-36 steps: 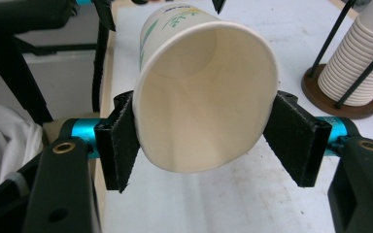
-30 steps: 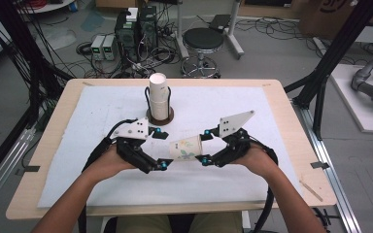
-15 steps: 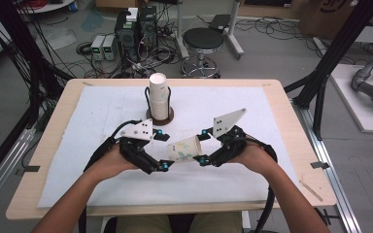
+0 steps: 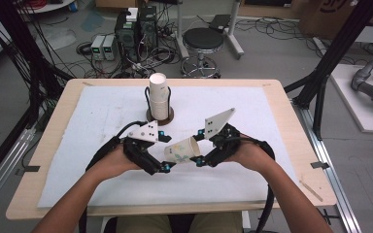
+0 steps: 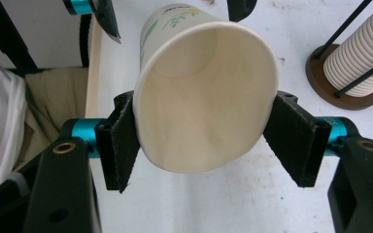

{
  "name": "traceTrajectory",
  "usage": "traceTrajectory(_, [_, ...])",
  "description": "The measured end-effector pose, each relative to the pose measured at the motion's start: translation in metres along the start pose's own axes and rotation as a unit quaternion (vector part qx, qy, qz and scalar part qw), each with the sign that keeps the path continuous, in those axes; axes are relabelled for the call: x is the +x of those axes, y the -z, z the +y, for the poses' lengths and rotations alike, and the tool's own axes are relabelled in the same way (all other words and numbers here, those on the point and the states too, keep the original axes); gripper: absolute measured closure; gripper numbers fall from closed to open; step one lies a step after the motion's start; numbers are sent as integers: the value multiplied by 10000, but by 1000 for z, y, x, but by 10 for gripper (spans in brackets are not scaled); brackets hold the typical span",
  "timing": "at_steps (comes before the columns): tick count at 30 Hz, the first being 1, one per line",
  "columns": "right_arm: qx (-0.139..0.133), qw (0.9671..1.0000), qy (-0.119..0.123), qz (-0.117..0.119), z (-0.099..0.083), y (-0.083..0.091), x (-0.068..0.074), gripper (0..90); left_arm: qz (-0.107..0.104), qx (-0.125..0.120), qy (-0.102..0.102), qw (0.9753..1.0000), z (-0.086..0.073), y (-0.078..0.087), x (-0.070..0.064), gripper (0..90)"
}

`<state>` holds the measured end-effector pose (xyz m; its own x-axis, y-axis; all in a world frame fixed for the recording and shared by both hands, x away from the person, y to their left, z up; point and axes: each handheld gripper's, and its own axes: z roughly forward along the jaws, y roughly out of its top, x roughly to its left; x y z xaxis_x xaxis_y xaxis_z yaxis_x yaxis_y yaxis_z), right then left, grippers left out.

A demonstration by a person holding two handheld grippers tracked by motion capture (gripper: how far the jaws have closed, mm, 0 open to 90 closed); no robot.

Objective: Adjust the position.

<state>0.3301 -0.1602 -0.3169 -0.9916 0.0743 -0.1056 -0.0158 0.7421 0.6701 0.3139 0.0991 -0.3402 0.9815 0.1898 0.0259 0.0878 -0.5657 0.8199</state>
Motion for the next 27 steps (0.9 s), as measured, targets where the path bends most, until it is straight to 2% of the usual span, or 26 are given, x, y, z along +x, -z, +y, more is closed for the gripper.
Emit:
traceTrajectory(11, [421,9990,175,14,13,-6,1,326,1,246,-130,9996,3,-8,-2,174])
traceTrajectory(16, [566,9982,203,51,18,-10,3,323,-26,445,-240,9987,5,-14,-3,179])
traceTrajectory(27, [900,9954,324,77,22,-19,4,320,-100,669,-272,9973,5,-24,-3,216])
